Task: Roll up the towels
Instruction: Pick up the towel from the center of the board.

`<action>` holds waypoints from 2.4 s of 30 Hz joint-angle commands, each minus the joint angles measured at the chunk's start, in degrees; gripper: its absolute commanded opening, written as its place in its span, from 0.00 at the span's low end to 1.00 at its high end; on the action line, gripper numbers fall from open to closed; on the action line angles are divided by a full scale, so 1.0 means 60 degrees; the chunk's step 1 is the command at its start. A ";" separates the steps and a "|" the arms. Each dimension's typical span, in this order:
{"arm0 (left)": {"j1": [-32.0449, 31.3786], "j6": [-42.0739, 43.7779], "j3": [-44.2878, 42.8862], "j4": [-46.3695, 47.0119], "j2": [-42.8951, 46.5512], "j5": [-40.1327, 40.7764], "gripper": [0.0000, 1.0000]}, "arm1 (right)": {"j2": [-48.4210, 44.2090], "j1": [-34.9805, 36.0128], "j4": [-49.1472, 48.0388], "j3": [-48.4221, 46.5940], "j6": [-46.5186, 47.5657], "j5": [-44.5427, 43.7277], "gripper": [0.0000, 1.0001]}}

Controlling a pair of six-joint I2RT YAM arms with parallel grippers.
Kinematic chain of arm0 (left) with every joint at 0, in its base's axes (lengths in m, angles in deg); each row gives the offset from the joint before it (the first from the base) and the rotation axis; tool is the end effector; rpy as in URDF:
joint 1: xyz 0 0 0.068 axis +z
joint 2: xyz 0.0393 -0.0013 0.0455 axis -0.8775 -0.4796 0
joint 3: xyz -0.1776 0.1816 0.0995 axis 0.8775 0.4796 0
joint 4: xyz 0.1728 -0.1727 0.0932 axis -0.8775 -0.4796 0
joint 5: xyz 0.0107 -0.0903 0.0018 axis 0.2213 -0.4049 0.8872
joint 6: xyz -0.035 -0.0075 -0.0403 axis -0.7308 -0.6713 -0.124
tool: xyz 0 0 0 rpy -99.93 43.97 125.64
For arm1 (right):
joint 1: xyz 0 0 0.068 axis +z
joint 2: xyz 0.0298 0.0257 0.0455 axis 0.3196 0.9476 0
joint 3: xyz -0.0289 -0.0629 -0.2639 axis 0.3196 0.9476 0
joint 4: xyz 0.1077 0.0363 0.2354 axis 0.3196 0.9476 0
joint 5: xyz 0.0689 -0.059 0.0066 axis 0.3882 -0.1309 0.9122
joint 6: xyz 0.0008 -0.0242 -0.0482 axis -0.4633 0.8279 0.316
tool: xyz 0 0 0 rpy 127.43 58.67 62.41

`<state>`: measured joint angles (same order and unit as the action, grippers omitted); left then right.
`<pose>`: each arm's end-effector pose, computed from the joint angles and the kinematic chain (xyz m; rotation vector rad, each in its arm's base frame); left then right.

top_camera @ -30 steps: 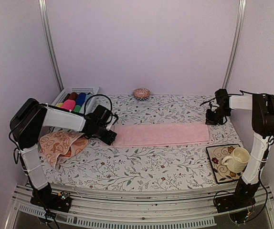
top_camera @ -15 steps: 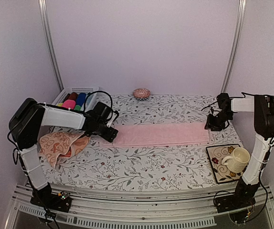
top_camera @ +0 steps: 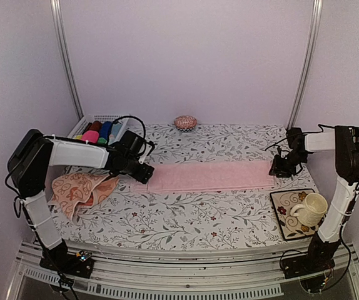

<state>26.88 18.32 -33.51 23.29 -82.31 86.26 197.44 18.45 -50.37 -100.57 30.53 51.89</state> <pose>0.3141 -0.2068 0.1673 0.6347 2.3848 -0.0049 0.3650 0.0064 0.1424 0.2274 2.7980 0.3485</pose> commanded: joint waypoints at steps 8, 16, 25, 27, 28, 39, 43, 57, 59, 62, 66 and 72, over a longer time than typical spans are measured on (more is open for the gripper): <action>-0.0168 -0.0212 0.0339 -0.0133 0.0548 0.0056 0.81 | 0.0529 -0.0042 -0.0159 0.0566 -0.0193 0.0533 0.30; -0.0189 -0.0211 0.0304 -0.0108 0.0473 0.0053 0.81 | 0.0613 -0.0035 -0.0152 0.0596 -0.0230 0.0564 0.31; -0.0190 -0.0076 0.0241 -0.0040 0.0375 0.0070 0.81 | 0.0889 0.0148 -0.0079 0.0536 -0.0306 0.0213 0.21; -0.0190 -0.0040 0.0239 -0.0026 0.0364 0.0085 0.81 | 0.0935 0.0150 -0.0086 0.0536 -0.0340 0.0172 0.16; -0.0190 -0.0027 0.0239 -0.0026 0.0361 0.0087 0.81 | 0.0954 0.0159 -0.0080 0.0530 -0.0352 0.0147 0.13; -0.0190 0.0139 0.0123 -0.0005 0.0228 0.0133 0.81 | 0.0789 0.0116 0.0076 0.0299 -0.0458 -0.0332 0.02; -0.0189 0.0180 0.0053 -0.0022 0.0203 0.0135 0.81 | 0.0113 0.0011 0.0385 -0.0081 -0.0409 -0.0865 0.02; -0.0189 0.0199 -0.0114 -0.0120 0.0150 0.0161 0.81 | -0.0839 -0.1176 0.1378 -0.1180 0.0232 -0.1594 0.01; -0.0190 0.0186 -0.0120 -0.0152 0.0155 0.0177 0.82 | -0.0960 -0.1355 0.1585 -0.1423 0.0346 -0.1652 0.01; -0.0190 0.0137 -0.0192 -0.0207 0.0136 0.0217 0.82 | -0.1065 -0.1364 0.1985 -0.1925 0.0642 -0.1301 0.01; -0.0190 0.0015 -0.0307 -0.0340 0.0124 0.0368 0.83 | -0.1381 -0.0866 0.2177 -0.2257 0.0956 -0.0449 0.01; -0.0092 -0.0356 -0.0511 -0.0669 0.0064 0.0822 0.85 | -0.1491 0.0657 0.2357 -0.2711 0.1080 0.0576 0.02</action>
<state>26.49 18.01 -34.97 21.11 -80.74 88.69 190.21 16.88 -37.95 -114.67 35.62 49.66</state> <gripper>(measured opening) 0.847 0.018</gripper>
